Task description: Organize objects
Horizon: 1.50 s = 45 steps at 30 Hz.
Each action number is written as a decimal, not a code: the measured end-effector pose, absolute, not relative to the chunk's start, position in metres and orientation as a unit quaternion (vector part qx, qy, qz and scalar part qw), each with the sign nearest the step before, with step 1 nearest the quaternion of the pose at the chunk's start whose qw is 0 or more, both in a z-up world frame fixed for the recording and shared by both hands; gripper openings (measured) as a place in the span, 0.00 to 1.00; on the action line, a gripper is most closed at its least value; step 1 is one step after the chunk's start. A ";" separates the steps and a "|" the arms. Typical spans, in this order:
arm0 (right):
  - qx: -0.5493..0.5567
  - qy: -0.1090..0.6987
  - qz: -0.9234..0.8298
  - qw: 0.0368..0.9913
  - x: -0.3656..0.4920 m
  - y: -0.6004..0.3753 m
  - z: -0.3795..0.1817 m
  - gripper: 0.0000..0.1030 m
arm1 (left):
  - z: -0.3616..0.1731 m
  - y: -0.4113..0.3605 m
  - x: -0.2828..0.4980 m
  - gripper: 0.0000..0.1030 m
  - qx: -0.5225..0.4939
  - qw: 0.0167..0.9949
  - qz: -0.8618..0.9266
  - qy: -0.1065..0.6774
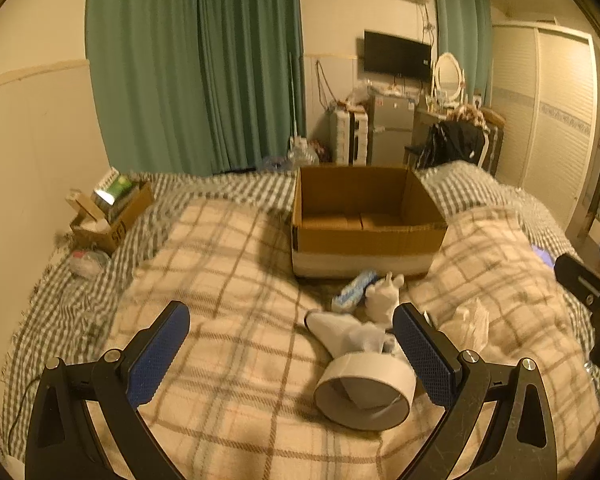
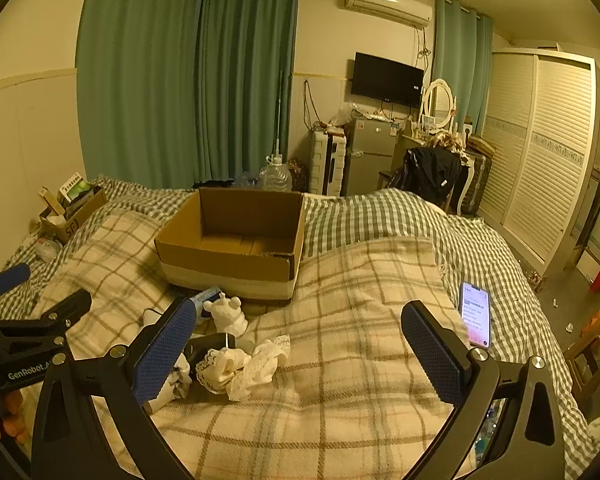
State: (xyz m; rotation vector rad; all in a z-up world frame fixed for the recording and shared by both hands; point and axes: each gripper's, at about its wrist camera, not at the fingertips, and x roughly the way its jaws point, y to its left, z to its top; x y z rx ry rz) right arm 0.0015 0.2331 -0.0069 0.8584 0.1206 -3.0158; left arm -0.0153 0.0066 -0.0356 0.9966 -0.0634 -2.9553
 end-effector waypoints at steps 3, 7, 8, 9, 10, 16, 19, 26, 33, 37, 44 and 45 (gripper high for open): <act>0.290 0.040 -0.956 0.002 -0.005 0.234 -0.017 1.00 | -0.053 0.007 -0.022 1.00 0.345 0.010 -0.938 -0.012; 0.316 0.039 -0.948 0.008 -0.014 0.235 -0.036 1.00 | -0.076 0.012 -0.026 1.00 0.381 -0.018 -0.924 0.005; 0.324 0.037 -0.945 0.010 -0.017 0.236 -0.040 1.00 | -0.081 0.015 -0.026 1.00 0.388 -0.025 -0.921 0.004; 0.331 0.034 -0.943 0.012 -0.019 0.237 -0.045 1.00 | -0.085 0.019 -0.026 1.00 0.392 -0.033 -0.919 -0.001; 0.336 0.031 -0.941 0.014 -0.021 0.237 -0.049 1.00 | -0.089 0.024 -0.026 1.00 0.398 -0.043 -0.916 -0.007; 0.366 0.020 -0.930 0.035 -0.035 0.236 -0.069 0.99 | -0.116 0.041 -0.035 1.00 0.444 -0.077 -0.892 -0.030; 0.398 0.023 -0.915 0.061 -0.046 0.229 -0.084 0.90 | -0.129 0.042 -0.042 0.98 0.462 -0.085 -0.882 -0.027; 0.470 0.021 -0.875 0.115 -0.073 0.214 -0.120 0.45 | -0.129 0.046 -0.036 0.85 0.458 -0.104 -0.882 -0.026; 0.457 0.028 -0.881 0.120 -0.065 0.211 -0.114 0.14 | -0.111 0.038 -0.028 0.85 0.439 -0.097 -0.893 -0.029; 0.431 0.046 -0.894 0.113 -0.055 0.208 -0.094 0.10 | -0.098 0.036 -0.021 0.85 0.424 -0.091 -0.900 -0.040; 0.393 0.072 -0.910 0.111 -0.045 0.203 -0.052 0.09 | -0.064 0.027 -0.017 0.85 0.396 -0.083 -0.914 -0.036; 0.388 0.075 -0.912 0.112 -0.044 0.202 -0.044 0.09 | -0.057 0.025 -0.019 0.85 0.391 -0.084 -0.916 -0.034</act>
